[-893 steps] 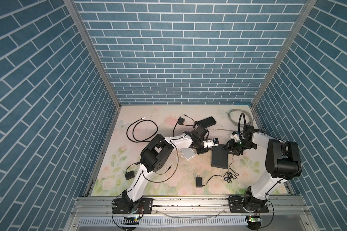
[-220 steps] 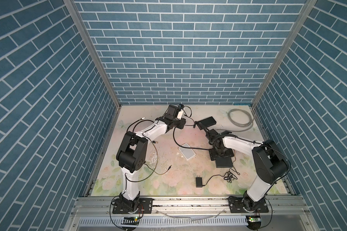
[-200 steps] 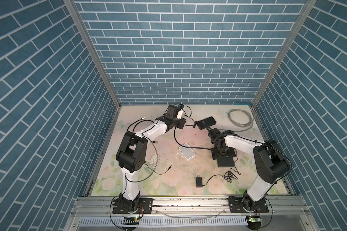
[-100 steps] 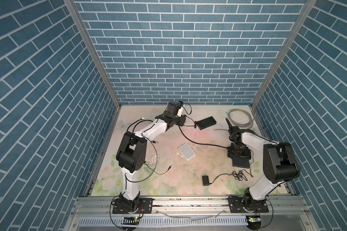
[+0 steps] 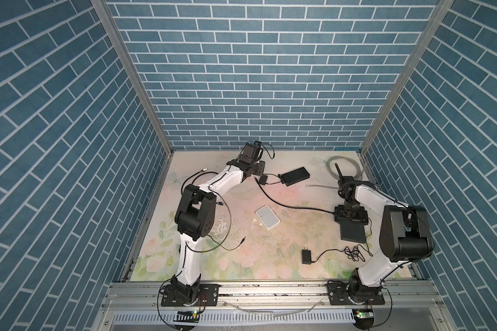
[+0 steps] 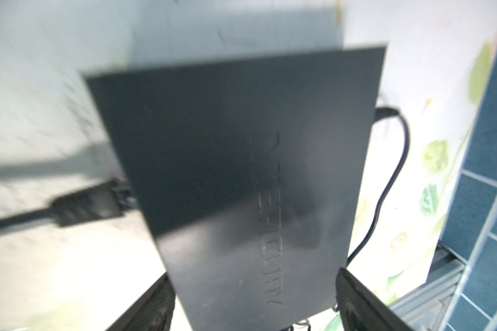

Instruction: Insert the plug into the switch port

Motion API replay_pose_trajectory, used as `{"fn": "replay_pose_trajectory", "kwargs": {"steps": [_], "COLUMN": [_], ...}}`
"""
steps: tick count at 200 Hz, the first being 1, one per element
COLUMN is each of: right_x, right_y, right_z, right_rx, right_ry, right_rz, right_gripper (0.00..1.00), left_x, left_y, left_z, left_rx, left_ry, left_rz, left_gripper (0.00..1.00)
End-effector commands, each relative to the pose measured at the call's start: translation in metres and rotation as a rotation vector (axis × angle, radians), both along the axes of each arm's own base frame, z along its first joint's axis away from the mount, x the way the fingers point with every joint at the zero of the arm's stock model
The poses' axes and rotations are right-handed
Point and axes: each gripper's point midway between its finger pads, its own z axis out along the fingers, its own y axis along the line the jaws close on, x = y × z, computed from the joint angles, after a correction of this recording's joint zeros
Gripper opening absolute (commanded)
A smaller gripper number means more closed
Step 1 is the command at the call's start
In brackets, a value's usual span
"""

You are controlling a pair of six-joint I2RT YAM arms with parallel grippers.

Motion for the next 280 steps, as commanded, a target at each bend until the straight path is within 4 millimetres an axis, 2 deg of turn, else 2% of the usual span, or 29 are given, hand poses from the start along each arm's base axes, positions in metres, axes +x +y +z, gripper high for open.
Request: {"fn": "replay_pose_trajectory", "kwargs": {"steps": [1, 24, 48, 77, 108, 130, 142, 159, 169, 193, 206, 225, 259, 280], "right_x": [0.032, 0.046, 0.061, 0.069, 0.069, 0.070, 0.071, 0.071, 0.071, 0.069, 0.068, 0.068, 0.072, 0.074], "right_y": [0.033, 0.069, 0.101, 0.125, 0.139, 0.142, 0.144, 0.146, 0.146, 0.145, 0.144, 0.140, 0.125, 0.120], "right_z": [0.047, 0.074, 0.086, 0.074, 0.059, 0.053, 0.050, 0.045, 0.043, 0.043, 0.044, 0.048, 0.054, 0.057], "right_rx": [0.115, 0.264, 0.362, 0.395, 0.428, 0.445, 0.451, 0.459, 0.460, 0.459, 0.454, 0.446, 0.437, 0.440], "right_ry": [-0.185, -0.307, -0.385, -0.358, -0.327, -0.327, -0.322, -0.311, -0.304, -0.301, -0.302, -0.312, -0.338, -0.353], "right_rz": [0.073, 0.106, 0.166, 0.209, 0.227, 0.227, 0.226, 0.227, 0.230, 0.241, 0.245, 0.240, 0.189, 0.173], "right_gripper": [0.86, 0.86, 0.85, 0.85, 0.84, 0.84, 0.84, 0.83, 0.83, 0.83, 0.84, 0.84, 0.84, 0.83], "left_x": [-0.006, -0.009, -0.005, 0.001, 0.002, 0.001, 0.001, 0.003, 0.005, 0.007, 0.007, 0.006, -0.002, -0.015], "left_y": [-0.002, -0.007, -0.012, -0.019, -0.022, -0.024, -0.026, -0.026, -0.027, -0.027, -0.028, -0.031, -0.039, -0.039], "left_z": [-0.023, -0.041, -0.060, -0.076, -0.093, -0.109, -0.115, -0.114, -0.109, -0.097, -0.088, -0.060, 0.010, 0.036], "left_rx": [0.046, 0.100, 0.126, 0.137, 0.178, 0.196, 0.203, 0.202, 0.198, 0.200, 0.193, 0.149, 0.023, 0.000], "left_ry": [0.081, 0.119, 0.146, 0.175, 0.201, 0.219, 0.229, 0.223, 0.213, 0.205, 0.200, 0.163, 0.056, 0.039], "left_rz": [-0.053, -0.081, -0.077, -0.061, -0.051, -0.044, -0.044, -0.032, -0.032, -0.031, -0.036, -0.039, -0.071, -0.099], "left_gripper": [0.51, 0.52, 0.53, 0.53, 0.54, 0.54, 0.49, 0.38, 0.32, 0.29, 0.20, 0.19, 0.21, 0.21]}}
